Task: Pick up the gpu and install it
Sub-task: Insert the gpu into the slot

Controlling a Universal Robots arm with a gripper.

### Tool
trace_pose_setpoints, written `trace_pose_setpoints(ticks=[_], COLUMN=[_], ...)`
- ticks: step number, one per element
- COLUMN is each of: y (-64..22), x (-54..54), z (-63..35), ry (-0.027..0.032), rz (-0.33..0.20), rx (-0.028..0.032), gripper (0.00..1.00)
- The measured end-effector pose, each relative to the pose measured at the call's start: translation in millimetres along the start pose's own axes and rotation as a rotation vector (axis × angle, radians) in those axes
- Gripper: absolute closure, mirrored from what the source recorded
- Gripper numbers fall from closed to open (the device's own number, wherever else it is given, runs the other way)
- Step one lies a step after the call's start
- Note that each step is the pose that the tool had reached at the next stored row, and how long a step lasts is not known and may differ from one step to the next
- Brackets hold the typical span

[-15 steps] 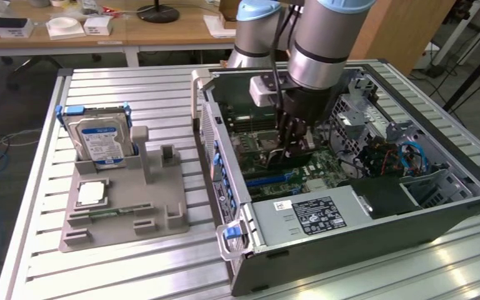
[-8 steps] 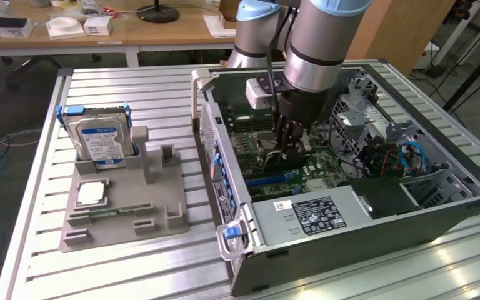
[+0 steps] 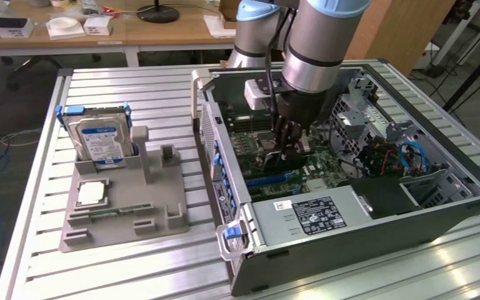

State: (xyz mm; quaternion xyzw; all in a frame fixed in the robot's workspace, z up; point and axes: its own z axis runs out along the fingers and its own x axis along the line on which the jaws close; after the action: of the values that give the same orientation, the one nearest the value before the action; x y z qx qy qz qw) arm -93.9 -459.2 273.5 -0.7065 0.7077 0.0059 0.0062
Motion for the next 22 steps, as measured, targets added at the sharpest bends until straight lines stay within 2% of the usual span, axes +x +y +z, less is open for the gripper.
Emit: trace_pose_setpoints(ticks=[3,12,22], y=[0.0,1.2,1.3], x=[0.0,0.1,0.2], z=[0.5,4.6,11.1], ry=[-0.0003,-0.0002,-0.0002], rz=[-0.001,-0.002,-0.002], rx=[0.0006,0.0085,0.0086], gripper=[0.74,0.74,0.74])
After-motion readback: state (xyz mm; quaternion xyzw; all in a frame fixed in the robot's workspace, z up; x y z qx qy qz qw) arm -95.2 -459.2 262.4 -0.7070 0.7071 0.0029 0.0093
